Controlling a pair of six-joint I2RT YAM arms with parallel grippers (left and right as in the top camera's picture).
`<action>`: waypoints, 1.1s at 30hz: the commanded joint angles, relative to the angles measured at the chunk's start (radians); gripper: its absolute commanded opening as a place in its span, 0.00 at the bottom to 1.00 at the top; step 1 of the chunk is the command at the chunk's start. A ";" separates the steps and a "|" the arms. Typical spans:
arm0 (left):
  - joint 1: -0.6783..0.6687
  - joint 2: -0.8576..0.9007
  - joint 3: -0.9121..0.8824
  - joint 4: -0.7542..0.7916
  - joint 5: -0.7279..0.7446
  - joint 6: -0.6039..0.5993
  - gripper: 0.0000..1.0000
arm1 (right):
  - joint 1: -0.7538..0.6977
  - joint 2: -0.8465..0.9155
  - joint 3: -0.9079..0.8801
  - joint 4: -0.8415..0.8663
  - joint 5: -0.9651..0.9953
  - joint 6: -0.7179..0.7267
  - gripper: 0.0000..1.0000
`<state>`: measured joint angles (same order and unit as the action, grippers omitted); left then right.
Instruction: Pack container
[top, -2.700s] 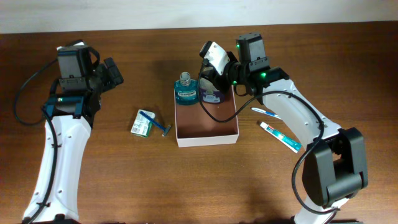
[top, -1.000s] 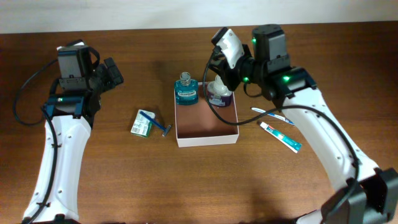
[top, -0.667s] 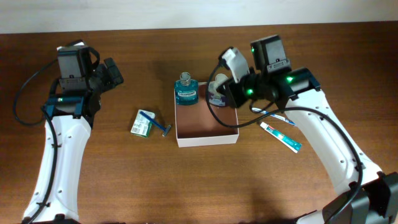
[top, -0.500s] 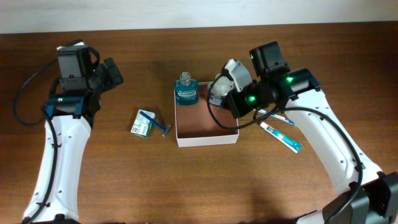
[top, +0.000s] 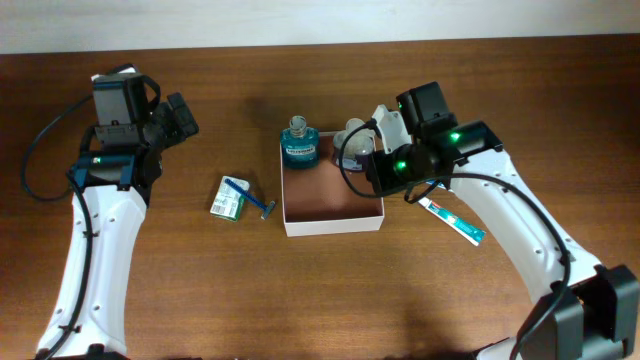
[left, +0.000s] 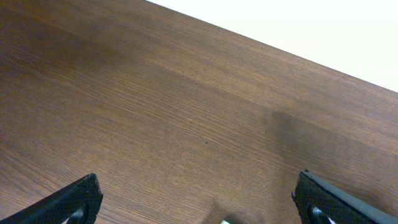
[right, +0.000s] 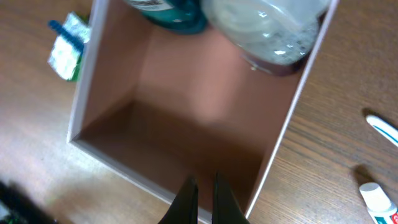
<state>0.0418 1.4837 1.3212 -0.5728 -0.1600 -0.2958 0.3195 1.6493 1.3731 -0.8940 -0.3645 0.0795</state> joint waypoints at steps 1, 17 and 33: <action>0.005 -0.001 0.013 0.003 0.003 0.002 0.99 | 0.001 0.029 -0.032 0.029 0.063 0.111 0.04; 0.005 -0.001 0.013 0.003 0.003 0.002 0.99 | 0.001 0.105 -0.130 0.268 0.066 0.352 0.04; 0.005 -0.001 0.013 0.002 0.003 0.002 0.99 | 0.002 0.113 -0.140 0.335 0.164 0.435 0.04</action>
<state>0.0418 1.4837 1.3212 -0.5728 -0.1600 -0.2955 0.3195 1.7462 1.2488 -0.5663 -0.2394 0.4965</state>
